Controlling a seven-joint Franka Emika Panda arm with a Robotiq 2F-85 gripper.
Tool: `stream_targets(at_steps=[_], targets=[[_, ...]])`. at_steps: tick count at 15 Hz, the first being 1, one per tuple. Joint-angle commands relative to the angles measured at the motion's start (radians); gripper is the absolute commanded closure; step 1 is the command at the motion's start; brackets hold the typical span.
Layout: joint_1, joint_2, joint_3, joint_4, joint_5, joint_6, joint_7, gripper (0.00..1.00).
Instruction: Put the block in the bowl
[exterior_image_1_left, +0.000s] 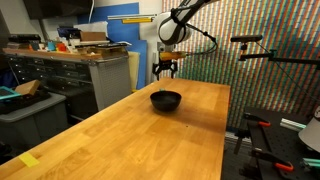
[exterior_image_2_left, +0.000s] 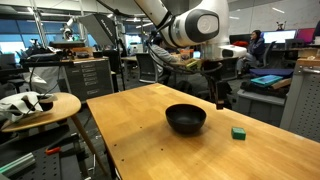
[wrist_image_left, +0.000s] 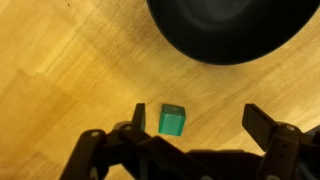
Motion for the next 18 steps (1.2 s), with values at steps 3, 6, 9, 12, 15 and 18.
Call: stream_targets(at_steps=[3, 6, 9, 12, 15, 18], targets=[[-0.019, 0.115, -0.024, 0.143, 0.046, -0.013, -0.002, 0.00], [-0.035, 0.164, -0.021, 0.197, 0.068, -0.020, -0.011, 0.00], [-0.052, 0.211, -0.018, 0.247, 0.085, -0.028, -0.021, 0.00], [-0.064, 0.251, -0.017, 0.287, 0.090, -0.035, -0.036, 0.00], [-0.072, 0.282, -0.014, 0.320, 0.092, -0.042, -0.049, 0.00], [-0.076, 0.309, -0.010, 0.349, 0.095, -0.048, -0.067, 0.00]])
